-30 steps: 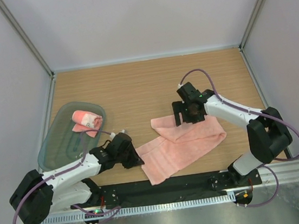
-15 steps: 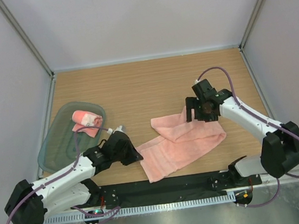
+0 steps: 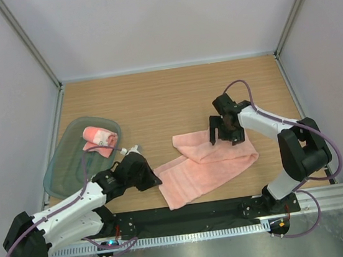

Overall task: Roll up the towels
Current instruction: Flatten the towel

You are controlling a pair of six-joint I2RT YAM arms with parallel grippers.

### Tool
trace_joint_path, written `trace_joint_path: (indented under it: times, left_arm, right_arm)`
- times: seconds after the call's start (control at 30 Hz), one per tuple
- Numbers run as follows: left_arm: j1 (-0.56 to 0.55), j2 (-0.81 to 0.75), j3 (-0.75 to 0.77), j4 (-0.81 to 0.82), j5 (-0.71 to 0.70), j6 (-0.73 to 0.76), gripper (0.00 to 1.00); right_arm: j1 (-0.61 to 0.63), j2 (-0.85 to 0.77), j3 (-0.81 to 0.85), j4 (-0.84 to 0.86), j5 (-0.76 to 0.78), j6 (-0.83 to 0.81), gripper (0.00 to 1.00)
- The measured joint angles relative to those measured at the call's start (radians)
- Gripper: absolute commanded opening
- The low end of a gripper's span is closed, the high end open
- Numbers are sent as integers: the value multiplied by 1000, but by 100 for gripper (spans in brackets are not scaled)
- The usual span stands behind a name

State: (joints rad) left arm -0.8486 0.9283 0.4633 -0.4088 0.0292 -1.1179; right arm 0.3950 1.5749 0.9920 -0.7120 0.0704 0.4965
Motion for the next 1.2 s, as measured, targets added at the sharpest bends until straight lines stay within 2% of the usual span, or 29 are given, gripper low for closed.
trace_joint_path:
  times: [0.17,0.2,0.23,0.27,0.33,0.37,0.4,0.57,0.73,0.8,0.87,1.0,1.03,1.07,1.1,1.13,1.2]
  left_arm:
    - [0,0,0,-13,-15,1,0]
    - [0,0,0,-15,-19,1,0]
    - [0,0,0,-16,-21,2,0]
    - [0,0,0,-16,-23,2,0]
    - [0,0,0,-17,-27,4,0]
    - [0,0,0,-18,-27,4,0]
    - [0,0,0,-20,-29,4,0]
    - [0,-14,0,-31,-37,6,0]
    - [0,-21,64,-116,-89,57,0]
    - [0,-20,127,-166,-120,87,0]
    - [0,-21,190,-199,-150,114,0]
    - [0,-43,258,-240,-192,152,0]
    - [0,-53,263,-252,-200,158,0]
    - [0,-59,266,-263,-206,161,0]
    - [0,-65,267,-275,-213,164,0]
    - [0,-70,267,-287,-218,166,0]
    - [0,-74,267,-313,-224,176,0]
  right_arm:
    - [0,0,16,27,-2,8,88]
    - [0,1,21,32,-2,8,81]
    - [0,3,25,36,-2,6,74]
    - [0,7,30,40,-2,6,55]
    - [0,21,37,53,-1,3,33]
    - [-1,30,39,60,0,3,10]
    - [-3,38,39,64,1,2,1]
    - [-6,55,58,53,1,17,1]
    - [-72,68,282,-23,-31,11,1]
    - [-149,76,391,-22,-60,8,1]
    - [-286,86,488,-15,-99,7,1]
    - [-576,85,521,13,-101,13,4]
    - [-643,79,486,37,-92,20,22]
    - [-694,71,443,46,-84,31,65]
    - [-727,63,394,43,-70,40,76]
    - [-746,56,348,37,-57,38,83]
    - [-748,55,290,13,-46,36,86]
